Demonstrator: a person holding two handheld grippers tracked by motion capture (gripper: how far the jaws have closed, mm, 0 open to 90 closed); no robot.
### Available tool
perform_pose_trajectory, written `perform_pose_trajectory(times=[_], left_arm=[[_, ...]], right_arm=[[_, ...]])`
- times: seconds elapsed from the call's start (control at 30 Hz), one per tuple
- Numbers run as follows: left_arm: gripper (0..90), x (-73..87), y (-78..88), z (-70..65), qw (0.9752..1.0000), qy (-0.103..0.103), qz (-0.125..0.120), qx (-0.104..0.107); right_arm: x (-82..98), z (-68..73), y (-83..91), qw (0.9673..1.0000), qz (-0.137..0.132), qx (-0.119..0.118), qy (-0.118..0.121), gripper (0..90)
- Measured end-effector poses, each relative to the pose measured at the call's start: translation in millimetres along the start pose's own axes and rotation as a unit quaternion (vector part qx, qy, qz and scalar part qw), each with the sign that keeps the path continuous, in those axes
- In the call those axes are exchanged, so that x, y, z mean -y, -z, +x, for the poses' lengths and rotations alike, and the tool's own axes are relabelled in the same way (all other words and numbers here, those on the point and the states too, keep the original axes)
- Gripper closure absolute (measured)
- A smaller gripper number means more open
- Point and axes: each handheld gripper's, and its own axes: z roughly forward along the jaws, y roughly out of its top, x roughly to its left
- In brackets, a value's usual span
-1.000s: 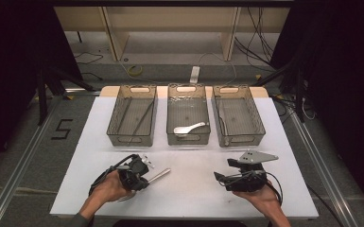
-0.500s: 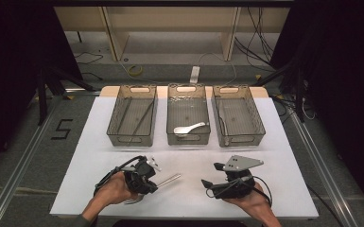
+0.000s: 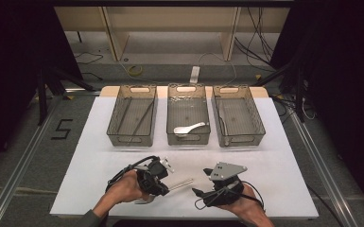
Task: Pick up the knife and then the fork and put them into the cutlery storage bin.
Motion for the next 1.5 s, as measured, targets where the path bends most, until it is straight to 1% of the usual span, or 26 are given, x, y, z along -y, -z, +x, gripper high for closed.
perform_pose_trajectory(times=[0.17, 0.2, 0.3, 0.43, 0.53, 0.6, 0.63, 0.7, 0.73, 0.77, 0.8, 0.83, 0.9, 1.07, 1.13, 1.27, 1.3, 1.33, 1.4, 1.5], left_arm=[[83.2, -5.9, 0.8, -1.3, 1.0000, -0.004, -0.001, 0.008], [83.1, -6.8, 0.8, -1.3, 0.9999, -0.007, -0.001, 0.010], [83.2, -9.6, 1.3, -2.5, 0.9999, -0.007, 0.002, 0.013], [83.2, -14.4, 1.8, -4.2, 0.9998, -0.012, 0.005, 0.017], [83.1, -18.4, 1.2, -6.9, 0.9996, -0.016, 0.004, 0.023], [83.1, -20.6, 0.7, -8.8, 0.9995, -0.019, 0.004, 0.024], [83.2, -21.6, 0.6, -9.7, 0.9994, -0.022, 0.006, 0.027], [83.2, -23.5, 1.0, -11.0, 0.9992, -0.024, 0.005, 0.030], [83.2, -24.5, 1.3, -11.6, 0.9991, -0.026, 0.005, 0.032], [83.2, -25.2, 1.2, -12.8, 0.9991, -0.023, 0.002, 0.035], [83.2, -25.9, 1.5, -13.2, 0.9990, -0.025, 0.000, 0.038], [83.2, -26.6, 1.8, -14.2, 0.9989, -0.023, -0.001, 0.042], [83.2, -27.6, 2.1, -15.1, 0.9987, -0.026, -0.001, 0.043], [83.1, -28.6, 2.0, -15.5, 0.9984, -0.029, -0.003, 0.049], [83.1, -28.6, 1.8, -15.4, 0.9983, -0.029, -0.001, 0.051], [83.1, -29.2, 0.4, -17.2, 0.9980, -0.029, -0.004, 0.056], [83.1, -29.3, 0.3, -17.5, 0.9978, -0.031, -0.003, 0.059], [83.1, -29.5, 0.3, -17.7, 0.9977, -0.033, -0.002, 0.060], [83.1, -29.6, 0.2, -18.3, 0.9976, -0.034, -0.002, 0.061], [83.1, -29.7, 0.6, -18.4, 0.9975, -0.034, -0.003, 0.062]], right_arm=[[0.1, 3.5, -3.7, 0.9999, 0.008, -0.001, 0.013, 28.9], [-0.1, 4.2, -4.6, 0.9998, 0.009, -0.002, 0.016, 28.9], [-0.8, 6.2, -7.3, 0.9998, 0.011, -0.005, 0.018, 29.3], [-2.1, 10.2, -11.3, 0.9993, 0.016, -0.004, 0.032, 29.7], [-2.8, 14.3, -14.9, 0.9984, 0.025, 0.002, 0.050, 30.4], [-2.9, 16.3, -17.8, 0.9975, 0.032, 0.002, 0.063, 30.9], [-2.7, 17.5, -19.3, 0.9969, 0.036, 0.005, 0.069, 31.4], [-2.2, 19.0, -22.5, 0.9950, 0.045, 0.008, 0.089, 32.5], [-1.9, 22.4, -26.1, 0.9935, 0.052, 0.010, 0.101, 33.6], [-1.9, 22.4, -26.1, 0.9935, 0.052, 0.010, 0.101, 33.6], [-1.6, 23.9, -27.6, 0.9925, 0.057, 0.011, 0.108, 34.2], [-1.3, 25.7, -31.1, 0.9908, 0.062, 0.010, 0.120, 35.9], [-1.5, 26.4, -32.5, 0.9903, 0.063, 0.011, 0.123, 36.7], [-2.9, 29.2, -37.9, 0.9873, 0.070, 0.006, 0.142, 42.9], [-2.2, 29.7, -40.1, 0.9857, 0.074, 0.009, 0.151, 46.1], [-1.8, 29.8, -40.5, 0.9845, 0.076, 0.006, 0.158, 53.9], [-1.6, 29.2, -40.1, 0.9835, 0.074, 0.004, 0.165, 58.4], [-1.6, 29.2, -40.1, 0.9835, 0.074, 0.004, 0.165, 58.4], [-1.3, 29.5, -39.4, 0.9838, 0.073, 0.002, 0.164, 63.2], [-1.2, 29.8, -38.6, 0.9820, 0.074, -0.001, 0.174, 69.3]])
